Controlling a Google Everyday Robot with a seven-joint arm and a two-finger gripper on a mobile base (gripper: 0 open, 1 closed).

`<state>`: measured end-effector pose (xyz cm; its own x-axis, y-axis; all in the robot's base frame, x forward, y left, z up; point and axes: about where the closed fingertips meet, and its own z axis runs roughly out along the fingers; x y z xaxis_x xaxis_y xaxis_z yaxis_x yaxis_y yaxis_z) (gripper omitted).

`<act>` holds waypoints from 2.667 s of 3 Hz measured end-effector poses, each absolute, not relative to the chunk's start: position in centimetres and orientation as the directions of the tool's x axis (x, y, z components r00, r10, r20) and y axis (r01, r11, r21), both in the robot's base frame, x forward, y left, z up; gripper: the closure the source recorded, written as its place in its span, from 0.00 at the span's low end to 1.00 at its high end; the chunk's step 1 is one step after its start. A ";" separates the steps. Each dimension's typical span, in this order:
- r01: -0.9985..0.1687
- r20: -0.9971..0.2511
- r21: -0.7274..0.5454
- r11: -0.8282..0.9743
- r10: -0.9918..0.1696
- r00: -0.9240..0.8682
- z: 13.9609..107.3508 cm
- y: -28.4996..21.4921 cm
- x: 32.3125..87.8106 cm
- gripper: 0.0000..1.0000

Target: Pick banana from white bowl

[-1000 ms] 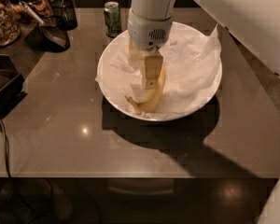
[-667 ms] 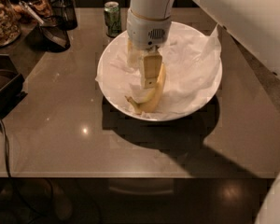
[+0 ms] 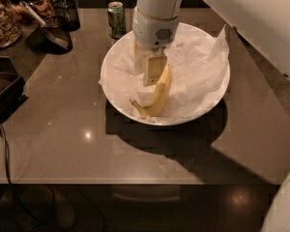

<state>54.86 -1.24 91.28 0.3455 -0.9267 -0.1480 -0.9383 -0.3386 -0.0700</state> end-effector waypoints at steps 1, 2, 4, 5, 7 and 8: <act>-0.935 -0.130 -0.060 -0.350 -0.926 0.355 91.4 -1.5 55.3 0.38; -0.929 -0.112 -0.060 -0.365 -0.922 0.370 91.4 -1.0 56.3 0.34; -0.902 -0.094 -0.041 -0.430 -0.897 0.432 90.2 -1.8 57.7 0.35; -0.858 -0.016 -0.051 -0.511 -0.859 0.513 91.2 0.1 55.4 0.36; -0.848 -0.006 -0.141 -0.511 -0.856 0.516 92.6 0.8 55.9 0.24; -0.854 -0.023 -0.156 -0.496 -0.863 0.505 92.2 0.5 56.0 0.25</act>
Offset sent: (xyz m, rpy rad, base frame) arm -0.0123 -0.0232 0.0008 -0.1954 0.1638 0.0751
